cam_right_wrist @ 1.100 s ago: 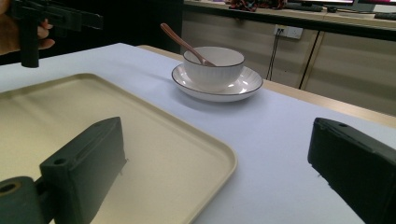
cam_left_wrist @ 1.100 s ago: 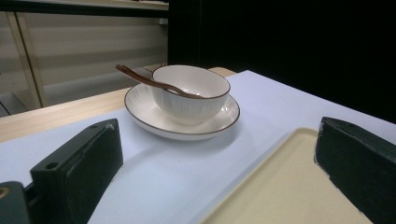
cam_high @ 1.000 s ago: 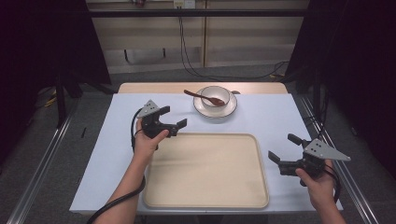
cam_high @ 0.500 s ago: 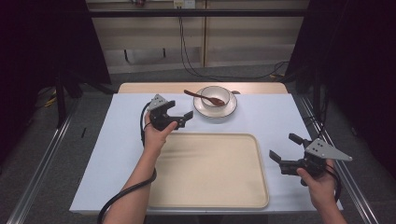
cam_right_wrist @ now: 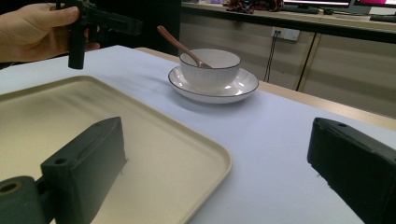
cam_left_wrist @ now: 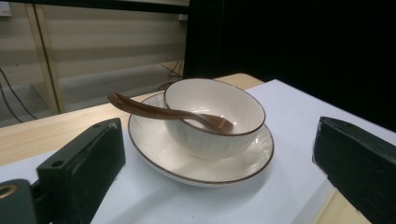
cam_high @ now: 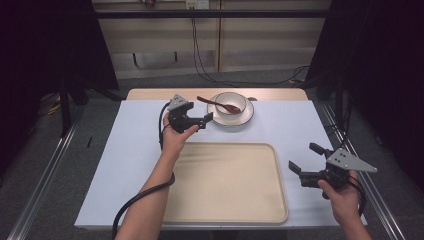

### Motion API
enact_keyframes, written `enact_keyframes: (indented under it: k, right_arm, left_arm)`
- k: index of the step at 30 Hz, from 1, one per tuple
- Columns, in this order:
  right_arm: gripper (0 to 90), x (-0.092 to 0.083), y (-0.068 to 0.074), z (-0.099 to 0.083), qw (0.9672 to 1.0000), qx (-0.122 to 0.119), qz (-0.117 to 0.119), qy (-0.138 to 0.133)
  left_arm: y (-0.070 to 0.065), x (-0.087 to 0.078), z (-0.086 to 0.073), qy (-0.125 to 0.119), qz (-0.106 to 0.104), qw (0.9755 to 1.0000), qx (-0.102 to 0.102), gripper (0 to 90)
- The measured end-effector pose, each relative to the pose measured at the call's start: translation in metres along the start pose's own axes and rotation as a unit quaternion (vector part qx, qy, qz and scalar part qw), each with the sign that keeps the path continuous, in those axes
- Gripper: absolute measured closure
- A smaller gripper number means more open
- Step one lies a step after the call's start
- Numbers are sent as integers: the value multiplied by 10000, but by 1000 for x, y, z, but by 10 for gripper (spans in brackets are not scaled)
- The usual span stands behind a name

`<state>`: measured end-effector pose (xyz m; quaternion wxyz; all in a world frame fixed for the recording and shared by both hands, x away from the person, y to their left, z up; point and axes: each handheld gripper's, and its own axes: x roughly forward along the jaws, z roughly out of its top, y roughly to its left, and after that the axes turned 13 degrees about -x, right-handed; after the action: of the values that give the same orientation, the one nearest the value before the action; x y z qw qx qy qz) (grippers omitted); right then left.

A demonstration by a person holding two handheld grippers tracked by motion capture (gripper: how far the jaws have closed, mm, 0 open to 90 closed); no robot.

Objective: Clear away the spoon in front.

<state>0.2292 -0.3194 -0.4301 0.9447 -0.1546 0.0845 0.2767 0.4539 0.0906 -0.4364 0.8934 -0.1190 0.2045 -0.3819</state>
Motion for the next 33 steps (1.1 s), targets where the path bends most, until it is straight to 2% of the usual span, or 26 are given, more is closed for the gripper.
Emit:
enact_keyframes:
  k: [1,2,6,7,9,10,11,13,14,16,17,20,24,27,28,32,33]
  right_arm:
    - [36,0,0,0,10000,1,1,-8]
    - [36,1,0,0,10000,-2,7,-22]
    - [36,0,0,0,10000,-13,-12,-25]
    - [36,1,0,0,10000,-12,-10,-34]
    - [36,1,0,0,10000,19,-23,-52]
    - [36,1,0,0,10000,26,-28,-41]
    - [37,1,0,0,10000,-11,-8,-26]
    - [37,1,0,0,10000,1,1,-45]
    - [37,1,0,0,10000,10,6,-35]
    - [37,1,1,0,10000,20,-5,-40]
    - [37,1,1,0,10000,5,14,-45]
    - [37,2,2,1,10000,27,9,-52]
    - [38,2,2,1,10000,29,21,-63]
    - [38,1,1,0,10000,26,32,-57]
    - [38,2,1,1,10000,35,37,-65]
    - [38,2,1,1,9999,41,39,-92]
    - [39,2,1,1,9999,62,42,-98]
  left_arm:
    - [0,3,0,-40,32,9999,-120,20]
    - [0,4,0,-57,77,9998,-153,20]
    - [3,10,2,19,182,9997,-180,63]
    - [3,12,2,10,256,9993,-258,63]
    - [5,14,4,-36,252,9992,-319,75]
    - [5,16,5,-34,360,9989,-285,82]
    - [7,17,6,14,367,9990,-240,87]
    - [9,21,7,-12,427,9983,-384,108]
    - [9,21,7,-12,427,9983,-384,108]
    - [9,25,7,-64,534,9971,-536,110]
    - [10,26,8,-23,587,9969,-518,116]
    - [15,31,5,49,733,9953,-638,148]
    - [16,34,4,-44,796,9943,-703,168]
    - [17,37,3,-9,837,9946,-611,209]
    - [17,39,3,-47,885,9942,-603,247]
    - [17,44,4,-106,886,9941,-618,272]
    - [18,45,4,-33,891,9939,-653,280]
